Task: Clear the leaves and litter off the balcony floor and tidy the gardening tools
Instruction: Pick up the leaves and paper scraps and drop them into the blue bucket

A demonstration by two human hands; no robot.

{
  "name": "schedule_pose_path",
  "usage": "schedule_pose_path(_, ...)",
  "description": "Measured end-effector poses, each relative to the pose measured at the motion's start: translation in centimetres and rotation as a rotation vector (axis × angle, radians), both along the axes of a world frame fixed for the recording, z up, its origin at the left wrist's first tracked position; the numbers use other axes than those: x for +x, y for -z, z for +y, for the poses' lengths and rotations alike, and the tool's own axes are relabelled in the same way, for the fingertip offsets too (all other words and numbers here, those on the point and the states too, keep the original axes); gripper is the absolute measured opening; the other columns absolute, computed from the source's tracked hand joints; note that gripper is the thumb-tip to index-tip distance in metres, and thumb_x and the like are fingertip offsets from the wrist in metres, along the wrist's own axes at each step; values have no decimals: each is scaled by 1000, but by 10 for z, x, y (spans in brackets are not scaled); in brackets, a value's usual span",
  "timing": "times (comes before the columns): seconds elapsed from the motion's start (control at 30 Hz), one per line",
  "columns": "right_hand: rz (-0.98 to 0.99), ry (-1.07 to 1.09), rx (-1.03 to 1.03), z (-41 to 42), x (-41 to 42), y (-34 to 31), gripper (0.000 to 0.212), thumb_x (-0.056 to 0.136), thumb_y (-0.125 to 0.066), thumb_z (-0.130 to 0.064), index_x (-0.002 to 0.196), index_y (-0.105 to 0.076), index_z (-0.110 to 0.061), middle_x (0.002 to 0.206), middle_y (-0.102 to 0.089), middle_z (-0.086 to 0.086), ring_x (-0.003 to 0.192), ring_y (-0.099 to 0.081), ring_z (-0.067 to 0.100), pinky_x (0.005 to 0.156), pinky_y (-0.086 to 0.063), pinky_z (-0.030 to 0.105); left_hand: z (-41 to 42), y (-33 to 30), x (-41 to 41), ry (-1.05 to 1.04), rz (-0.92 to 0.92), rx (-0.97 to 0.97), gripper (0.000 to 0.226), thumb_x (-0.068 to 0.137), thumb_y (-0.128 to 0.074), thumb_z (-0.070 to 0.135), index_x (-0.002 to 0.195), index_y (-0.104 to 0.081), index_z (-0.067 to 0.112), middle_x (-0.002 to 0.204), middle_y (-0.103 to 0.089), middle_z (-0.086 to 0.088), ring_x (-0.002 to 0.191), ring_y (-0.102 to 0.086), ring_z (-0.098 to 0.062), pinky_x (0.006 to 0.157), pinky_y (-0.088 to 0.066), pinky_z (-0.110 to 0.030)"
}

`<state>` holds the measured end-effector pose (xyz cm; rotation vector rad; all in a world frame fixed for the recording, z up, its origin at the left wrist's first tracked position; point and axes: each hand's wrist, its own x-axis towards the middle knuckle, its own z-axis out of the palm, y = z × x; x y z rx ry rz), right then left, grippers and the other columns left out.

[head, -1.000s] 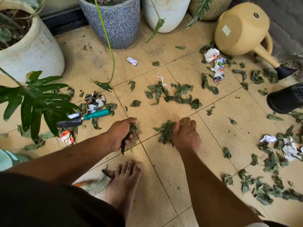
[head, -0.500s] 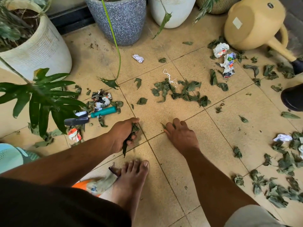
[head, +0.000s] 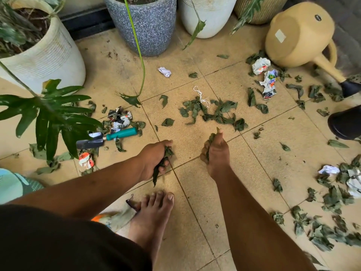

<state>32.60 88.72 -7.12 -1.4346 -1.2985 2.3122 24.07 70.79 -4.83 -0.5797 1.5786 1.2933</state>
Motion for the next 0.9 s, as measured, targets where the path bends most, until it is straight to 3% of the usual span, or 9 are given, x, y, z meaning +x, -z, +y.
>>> schedule_pose_path(0.1, 67, -77, -40, -9, -12, -21, 63, 90, -34, -84, 79, -49, -24, 61, -45, -7, 47, -35, 9, 37, -27, 21, 7, -4, 1, 20, 11, 21, 28, 105, -64, 38, 86, -60, 17, 65, -51, -3, 49, -41, -14, 40, -27, -24)
schedule_pose_path(0.17, 47, -132, -42, -14, -17, -28, 65, 93, -31, -84, 75, -49, -23, 59, -42, -6, 45, -32, 10, 38, -24, 22, 9, -5, 1, 8, 9, 27, 26, 104, -65, 37, 90, -59, 17, 67, -52, -3, 49, -42, -14, 41, -27, -24)
schedule_pose_path(0.27, -17, -246, -40, -19, -20, -34, 57, 104, -44, -65, 62, -48, -26, 57, -37, -5, 44, -25, 13, 40, -20, 25, 12, -7, -1, -17, 8, 33, 23, 104, -64, 37, 92, -58, 19, 68, -51, -2, 49, -41, -15, 43, -26, -24)
schedule_pose_path(0.33, -61, -263, -85, -20, -18, -36, 49, 101, -59, -48, 59, -48, -26, 55, -36, -4, 44, -25, 14, 40, -21, 24, 12, -7, -1, -26, 11, 28, 22, 104, -63, 38, 93, -59, 20, 69, -51, -2, 49, -41, -15, 44, -26, -25)
schedule_pose_path(0.5, -121, -128, -199, -23, -18, -39, 9, 88, -62, -16, 79, -64, -17, 56, -41, -5, 44, -27, 12, 43, -20, 23, 15, -9, 1, -59, 21, 30, 26, 104, -62, 39, 90, -56, 18, 68, -52, -3, 49, -43, -16, 43, -30, -25)
schedule_pose_path(0.6, -126, -128, -114, -31, -20, -41, 12, 84, -63, -12, 73, -65, -13, 61, -49, 0, 45, -32, 13, 41, -23, 23, 19, -12, 4, -94, 35, 39, 30, 104, -62, 40, 87, -59, 15, 68, -55, -5, 50, -47, -17, 42, -35, -26)
schedule_pose_path(0.67, -97, -161, -21, -40, -22, -41, 5, 84, -66, -12, 79, -68, -11, 65, -54, 2, 48, -39, 14, 42, -29, 24, 21, -15, 5, -126, 41, 64, 30, 105, -60, 39, 88, -62, 14, 68, -57, -5, 50, -50, -17, 43, -38, -27)
schedule_pose_path(0.8, -76, -182, 190, -61, -26, -37, 12, 86, -73, -26, 88, -65, -16, 83, -73, 4, 78, -69, 27, 68, -59, 41, 27, -18, 5, -199, 71, 109, 33, 107, -57, 37, 112, -74, 10, 80, -71, -8, 61, -63, -19, 47, -46, -28)
schedule_pose_path(0.9, -223, -176, 548, -75, -25, -33, 32, 101, -57, -42, 81, -62, -18, 81, -69, 6, 78, -67, 26, 63, -51, 35, 31, -23, 11, -214, 74, 138, 28, 106, -57, 37, 108, -76, 17, 89, -78, -7, 72, -73, -20, 51, -53, -28)
